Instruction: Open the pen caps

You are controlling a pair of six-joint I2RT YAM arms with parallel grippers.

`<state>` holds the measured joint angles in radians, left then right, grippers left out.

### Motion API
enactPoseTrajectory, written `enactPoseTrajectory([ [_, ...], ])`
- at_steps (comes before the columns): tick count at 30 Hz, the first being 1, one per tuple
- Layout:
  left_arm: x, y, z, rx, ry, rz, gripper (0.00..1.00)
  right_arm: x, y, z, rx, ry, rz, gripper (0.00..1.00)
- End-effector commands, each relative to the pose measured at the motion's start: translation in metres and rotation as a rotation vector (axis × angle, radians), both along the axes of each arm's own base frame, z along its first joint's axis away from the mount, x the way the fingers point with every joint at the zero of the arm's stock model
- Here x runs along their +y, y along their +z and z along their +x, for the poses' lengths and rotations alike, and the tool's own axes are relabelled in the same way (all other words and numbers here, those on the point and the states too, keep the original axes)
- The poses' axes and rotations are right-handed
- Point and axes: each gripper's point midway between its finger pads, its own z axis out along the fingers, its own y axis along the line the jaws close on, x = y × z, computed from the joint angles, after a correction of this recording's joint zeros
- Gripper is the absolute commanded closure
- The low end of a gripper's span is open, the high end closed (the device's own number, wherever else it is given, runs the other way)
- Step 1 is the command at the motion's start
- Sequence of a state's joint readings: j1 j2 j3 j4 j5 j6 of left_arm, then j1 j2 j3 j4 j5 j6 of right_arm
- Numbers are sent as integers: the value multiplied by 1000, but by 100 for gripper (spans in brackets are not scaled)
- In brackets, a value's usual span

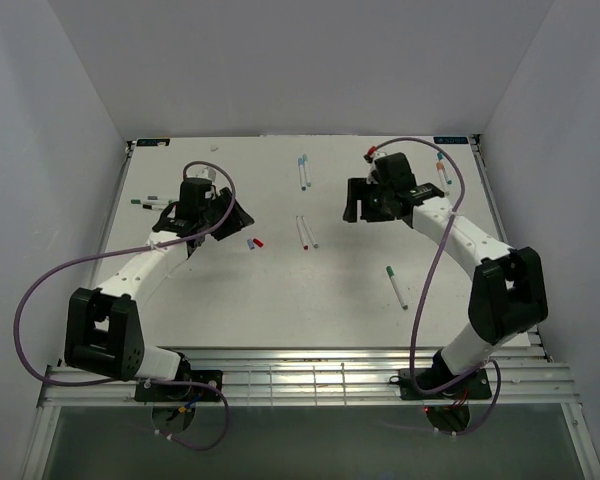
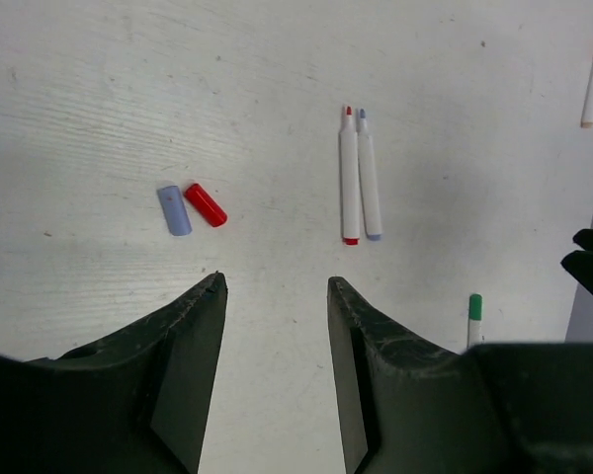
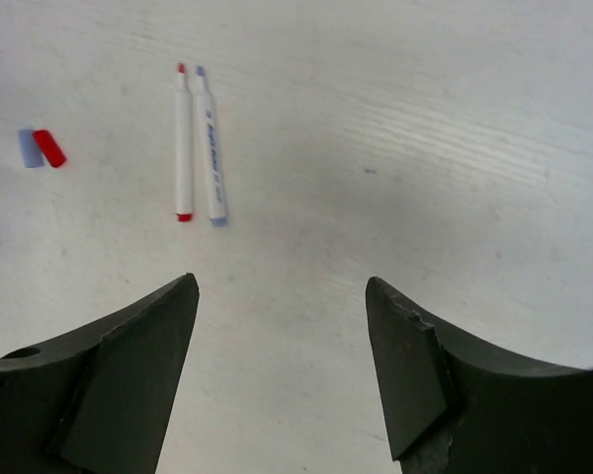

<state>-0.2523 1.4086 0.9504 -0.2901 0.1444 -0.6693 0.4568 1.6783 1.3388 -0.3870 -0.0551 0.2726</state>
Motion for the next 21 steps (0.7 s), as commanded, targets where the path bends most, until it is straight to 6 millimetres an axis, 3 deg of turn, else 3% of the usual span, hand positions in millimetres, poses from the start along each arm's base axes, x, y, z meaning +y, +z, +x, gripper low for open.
enactPoseTrajectory([
  [1, -16, 25, -10, -52, -97, -68, 44, -78, -56, -56, 236, -127, -113, 25],
  [4, -25, 29, -16, -66, -137, -121, 44, -108, -70, -87, 287, -191, -153, 25],
  [8, -28, 27, -17, -80, -163, -128, 44, -125, -79, -106, 299, -247, -202, 27],
  [21, -29, 27, -22, -82, -184, -130, 44, -135, -114, -147, 426, -302, -215, 36],
])
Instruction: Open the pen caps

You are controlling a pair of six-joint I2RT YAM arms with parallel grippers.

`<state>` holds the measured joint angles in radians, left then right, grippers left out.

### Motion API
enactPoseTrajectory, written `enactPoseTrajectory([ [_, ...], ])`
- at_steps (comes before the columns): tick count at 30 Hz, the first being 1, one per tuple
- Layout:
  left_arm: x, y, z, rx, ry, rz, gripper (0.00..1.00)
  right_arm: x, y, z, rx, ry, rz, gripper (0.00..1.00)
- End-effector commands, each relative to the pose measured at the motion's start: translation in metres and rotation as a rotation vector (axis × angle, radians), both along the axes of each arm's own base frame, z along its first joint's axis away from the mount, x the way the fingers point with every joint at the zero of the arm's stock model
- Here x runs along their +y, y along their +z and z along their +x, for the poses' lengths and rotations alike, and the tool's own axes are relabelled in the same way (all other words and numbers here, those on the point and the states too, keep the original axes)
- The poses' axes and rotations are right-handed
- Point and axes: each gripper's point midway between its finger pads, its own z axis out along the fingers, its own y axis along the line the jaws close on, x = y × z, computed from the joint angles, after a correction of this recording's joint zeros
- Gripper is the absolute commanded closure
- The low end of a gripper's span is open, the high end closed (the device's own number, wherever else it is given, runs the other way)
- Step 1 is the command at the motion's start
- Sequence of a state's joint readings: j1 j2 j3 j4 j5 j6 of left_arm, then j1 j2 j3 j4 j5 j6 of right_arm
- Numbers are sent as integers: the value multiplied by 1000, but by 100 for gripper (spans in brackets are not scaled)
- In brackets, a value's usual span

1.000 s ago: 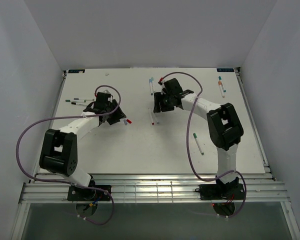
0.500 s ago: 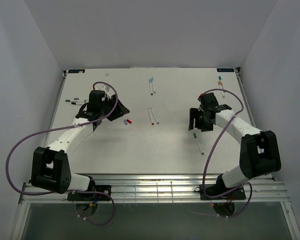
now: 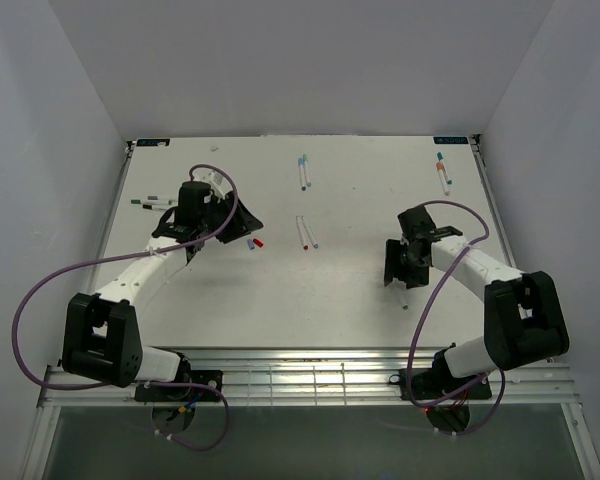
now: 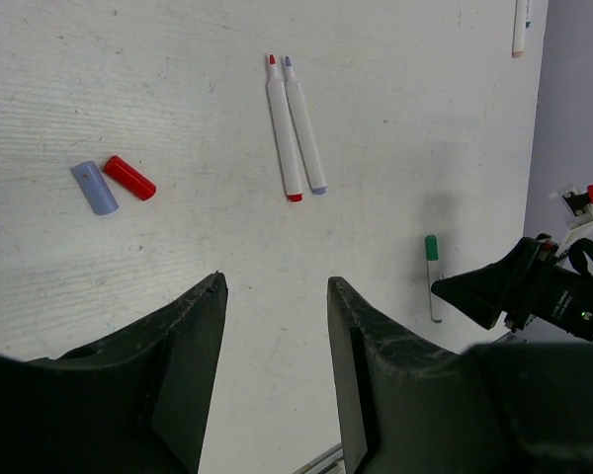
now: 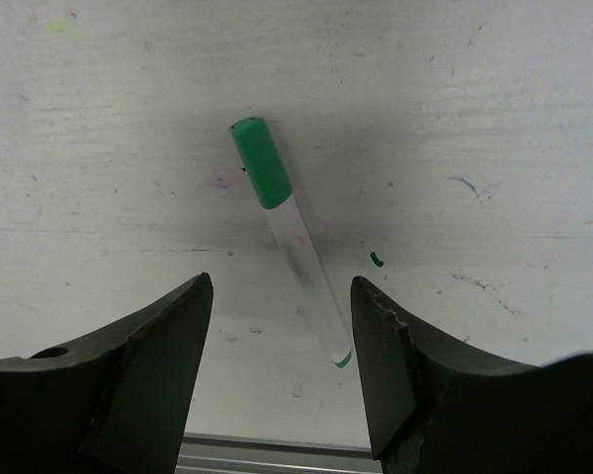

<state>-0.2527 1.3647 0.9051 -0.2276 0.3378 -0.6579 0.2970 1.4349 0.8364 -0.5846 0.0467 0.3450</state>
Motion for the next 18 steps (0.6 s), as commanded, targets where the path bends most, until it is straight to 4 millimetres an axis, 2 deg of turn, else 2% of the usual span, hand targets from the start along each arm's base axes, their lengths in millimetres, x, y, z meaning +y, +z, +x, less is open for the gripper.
enactPoseTrajectory([
  [1, -1, 10, -4, -44, -18, -10, 44, -6, -7, -16, 25, -43, -12, 37],
  [6, -3, 7, -4, -43, -22, -20, 45, -7, -16, -26, 53, -41, -25, 39],
  [10, -1, 8, -5, -48, -18, -16, 45, -12, -21, -32, 41, -30, -115, 46],
  [12, -1, 11, -5, -61, -15, -19, 45, -9, -24, -34, 44, -22, -127, 53],
  [13, -1, 11, -5, -61, -14, -20, 45, -5, -28, -37, 56, -6, -125, 61],
  [16, -3, 10, -8, -58, -24, -32, 45, 8, -36, -39, 71, 35, -101, 76],
  [17, -4, 10, -8, -60, -30, -37, 45, 13, -36, -36, 61, 48, -98, 90],
  [18, -7, 11, -11, -58, -49, -50, 45, 23, -33, -33, 45, 81, -94, 92],
])
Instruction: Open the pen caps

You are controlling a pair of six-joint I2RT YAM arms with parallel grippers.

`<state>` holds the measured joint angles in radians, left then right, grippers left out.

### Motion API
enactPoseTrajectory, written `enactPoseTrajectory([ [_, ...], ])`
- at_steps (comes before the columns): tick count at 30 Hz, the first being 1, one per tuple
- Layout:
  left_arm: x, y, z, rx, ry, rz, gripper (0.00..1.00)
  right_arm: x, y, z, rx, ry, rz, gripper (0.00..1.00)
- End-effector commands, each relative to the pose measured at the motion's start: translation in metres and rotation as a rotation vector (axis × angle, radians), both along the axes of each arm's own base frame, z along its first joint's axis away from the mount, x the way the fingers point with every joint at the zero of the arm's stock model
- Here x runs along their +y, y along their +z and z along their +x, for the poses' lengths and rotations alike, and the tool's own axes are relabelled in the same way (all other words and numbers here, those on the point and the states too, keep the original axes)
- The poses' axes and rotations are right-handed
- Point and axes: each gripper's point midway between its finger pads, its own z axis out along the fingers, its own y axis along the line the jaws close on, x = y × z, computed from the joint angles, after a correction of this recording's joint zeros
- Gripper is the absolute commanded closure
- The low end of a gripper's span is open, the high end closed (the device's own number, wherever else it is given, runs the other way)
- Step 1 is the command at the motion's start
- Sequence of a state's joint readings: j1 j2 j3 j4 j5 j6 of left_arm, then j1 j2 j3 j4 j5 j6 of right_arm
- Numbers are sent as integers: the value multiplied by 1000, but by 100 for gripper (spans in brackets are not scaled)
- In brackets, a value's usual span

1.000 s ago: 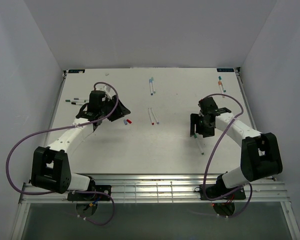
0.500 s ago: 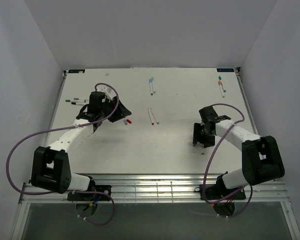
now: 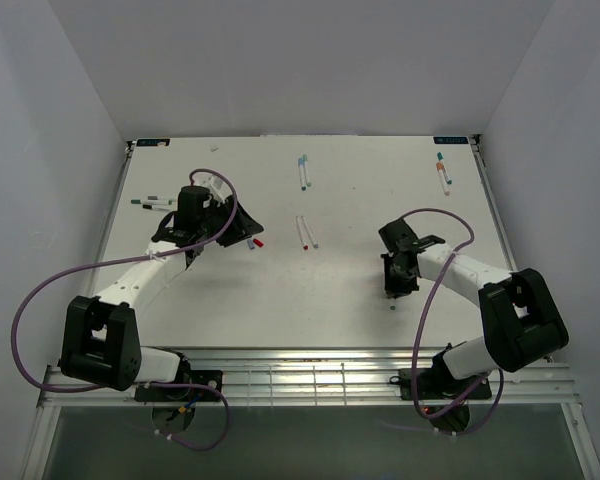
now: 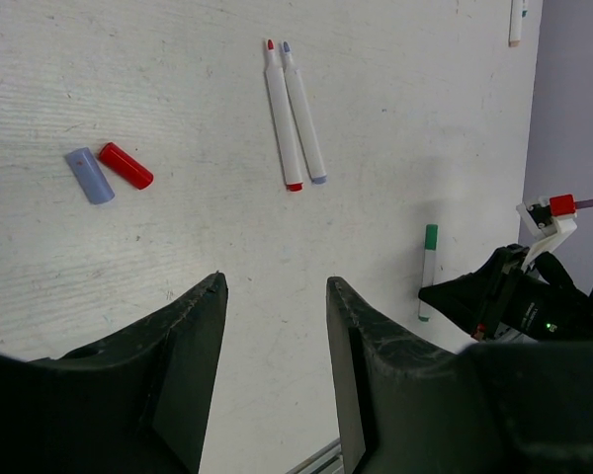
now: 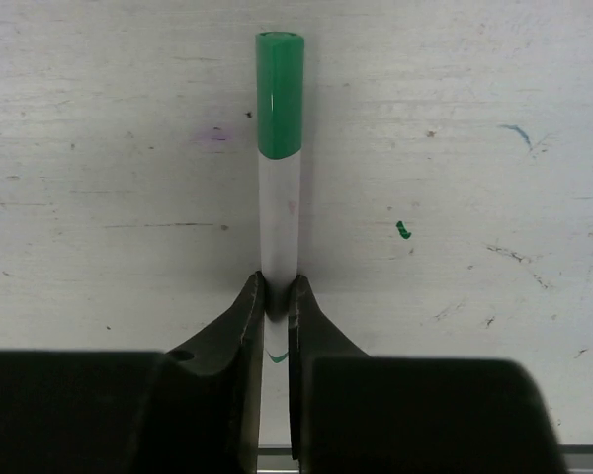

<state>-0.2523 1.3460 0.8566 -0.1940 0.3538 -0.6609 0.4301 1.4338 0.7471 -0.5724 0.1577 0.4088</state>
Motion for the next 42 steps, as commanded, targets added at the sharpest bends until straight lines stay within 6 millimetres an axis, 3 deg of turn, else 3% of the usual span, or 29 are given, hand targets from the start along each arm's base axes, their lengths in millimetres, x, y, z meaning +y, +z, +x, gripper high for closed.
enactPoseTrajectory([
  [1, -8, 17, -5, -55, -50, -46, 45, 22, -7, 2, -5, 66, 5, 92],
  [3, -14, 18, -8, -66, -84, -72, 45, 39, 5, 9, -48, 125, 1, 92],
  [7, -32, 22, -20, -57, -181, -179, 44, 110, 51, 22, -153, 272, 183, 92],
  [10, -44, 24, -24, -69, -201, -213, 44, 149, 74, 22, -175, 327, 344, 92],
  [17, -67, 25, -38, -65, -215, -219, 40, 198, 96, 20, -198, 410, 451, 92],
  [24, -80, 16, -45, -42, -214, -211, 38, 219, 108, 15, -212, 444, 505, 92],
  [42, -97, -11, -43, 28, -221, -197, 39, 239, 122, 3, -226, 482, 568, 92],
])
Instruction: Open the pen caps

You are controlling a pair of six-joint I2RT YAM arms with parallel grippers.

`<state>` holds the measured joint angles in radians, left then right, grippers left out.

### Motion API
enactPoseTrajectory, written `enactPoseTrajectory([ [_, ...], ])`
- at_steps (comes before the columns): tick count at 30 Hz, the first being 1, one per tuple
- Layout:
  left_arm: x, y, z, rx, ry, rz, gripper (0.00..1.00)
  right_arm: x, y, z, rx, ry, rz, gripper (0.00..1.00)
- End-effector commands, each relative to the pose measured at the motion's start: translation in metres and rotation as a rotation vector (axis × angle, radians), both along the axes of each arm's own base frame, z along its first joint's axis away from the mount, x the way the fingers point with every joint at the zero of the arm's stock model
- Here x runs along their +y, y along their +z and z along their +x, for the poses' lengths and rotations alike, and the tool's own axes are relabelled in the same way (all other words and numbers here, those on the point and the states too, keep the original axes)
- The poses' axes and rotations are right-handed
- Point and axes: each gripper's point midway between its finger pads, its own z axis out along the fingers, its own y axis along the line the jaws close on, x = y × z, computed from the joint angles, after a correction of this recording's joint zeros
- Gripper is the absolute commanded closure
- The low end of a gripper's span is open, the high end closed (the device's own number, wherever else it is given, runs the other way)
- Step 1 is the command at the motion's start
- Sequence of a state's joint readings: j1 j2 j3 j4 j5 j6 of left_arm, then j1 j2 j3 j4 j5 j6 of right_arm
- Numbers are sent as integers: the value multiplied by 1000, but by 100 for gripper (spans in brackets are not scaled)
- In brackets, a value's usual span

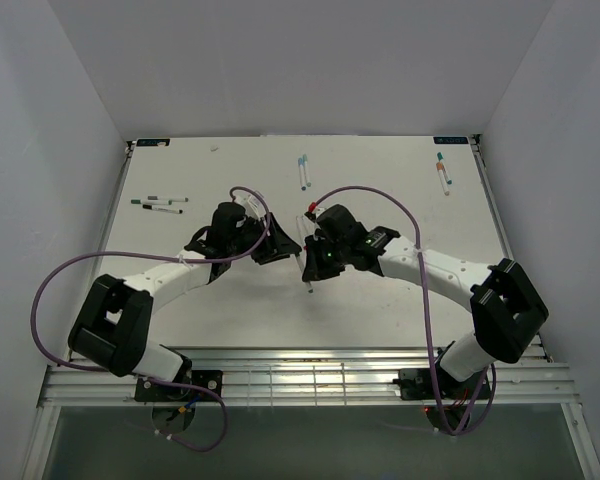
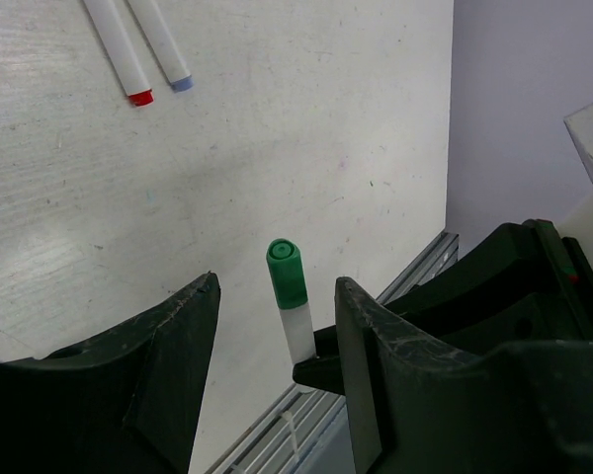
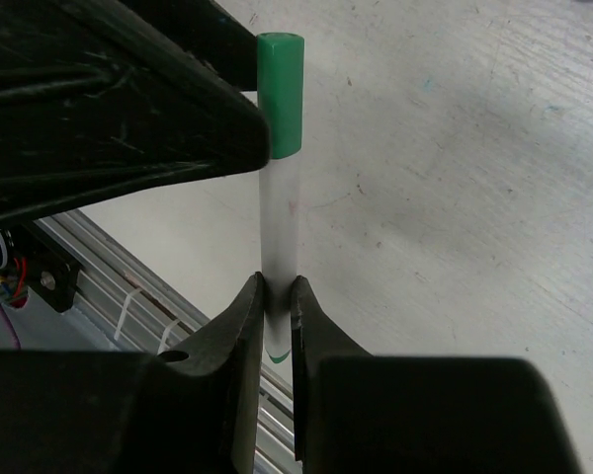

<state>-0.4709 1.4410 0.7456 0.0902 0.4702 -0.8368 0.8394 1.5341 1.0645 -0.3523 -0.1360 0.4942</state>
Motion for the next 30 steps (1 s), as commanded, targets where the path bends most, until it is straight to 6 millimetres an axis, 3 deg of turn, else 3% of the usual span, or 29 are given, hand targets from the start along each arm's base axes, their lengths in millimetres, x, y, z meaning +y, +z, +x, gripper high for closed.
enactPoseTrajectory([
  [1, -3, 8, 4, -33, 6, -11, 39, 18, 26, 3, -47, 20, 76, 92],
  [7, -5, 7, 3, -23, 4, -17, 40, 21, 29, 2, -51, 23, 82, 92],
  [18, -6, 4, -1, -7, -4, -27, 53, 30, 33, 5, -54, 27, 103, 92],
  [20, -6, 3, -1, -5, -5, -25, 58, 30, 34, 5, -56, 28, 104, 92],
  [28, -7, 2, 2, 3, -3, -24, 96, 29, 34, 5, -65, 40, 97, 92],
  [30, -8, 2, 1, 10, -8, -27, 100, 30, 32, 6, -66, 42, 92, 84],
])
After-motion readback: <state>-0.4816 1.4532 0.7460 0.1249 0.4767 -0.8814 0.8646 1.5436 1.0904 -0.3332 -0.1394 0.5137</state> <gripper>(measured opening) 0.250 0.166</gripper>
